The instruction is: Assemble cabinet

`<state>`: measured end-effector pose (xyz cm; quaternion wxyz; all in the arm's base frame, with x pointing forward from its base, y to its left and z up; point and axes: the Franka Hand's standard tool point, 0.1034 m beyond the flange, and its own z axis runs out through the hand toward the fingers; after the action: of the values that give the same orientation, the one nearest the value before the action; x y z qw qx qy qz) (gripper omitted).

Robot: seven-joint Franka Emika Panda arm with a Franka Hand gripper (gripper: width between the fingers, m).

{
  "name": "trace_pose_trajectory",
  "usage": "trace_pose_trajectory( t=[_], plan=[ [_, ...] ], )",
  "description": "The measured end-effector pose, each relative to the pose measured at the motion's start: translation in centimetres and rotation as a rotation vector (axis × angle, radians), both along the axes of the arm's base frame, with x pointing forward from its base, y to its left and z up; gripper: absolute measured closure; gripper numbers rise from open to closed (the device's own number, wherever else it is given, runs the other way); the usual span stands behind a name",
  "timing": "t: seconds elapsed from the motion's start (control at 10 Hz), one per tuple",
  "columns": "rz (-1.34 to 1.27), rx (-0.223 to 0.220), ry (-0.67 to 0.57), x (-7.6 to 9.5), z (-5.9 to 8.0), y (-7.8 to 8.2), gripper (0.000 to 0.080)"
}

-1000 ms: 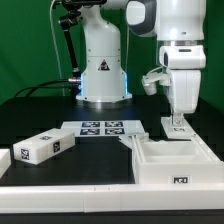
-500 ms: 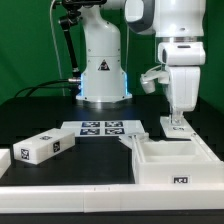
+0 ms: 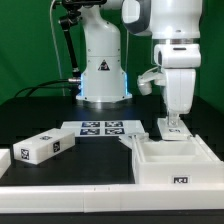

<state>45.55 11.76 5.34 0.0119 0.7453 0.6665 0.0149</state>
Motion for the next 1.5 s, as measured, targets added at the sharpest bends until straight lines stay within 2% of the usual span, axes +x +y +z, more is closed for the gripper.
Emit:
trace_pose_trajectory(
  t=[0.6,1.1,1.5],
  plan=[
    [0.003,0.001,-0.002,0.8,0.0,0.3,0.0729],
    [-0.007,0.001,-0.01,2.9,0.0,0.1,0.0729],
    [0.008,0.0,-0.01,3.0,0.0,0.0,0.0729]
  ],
)
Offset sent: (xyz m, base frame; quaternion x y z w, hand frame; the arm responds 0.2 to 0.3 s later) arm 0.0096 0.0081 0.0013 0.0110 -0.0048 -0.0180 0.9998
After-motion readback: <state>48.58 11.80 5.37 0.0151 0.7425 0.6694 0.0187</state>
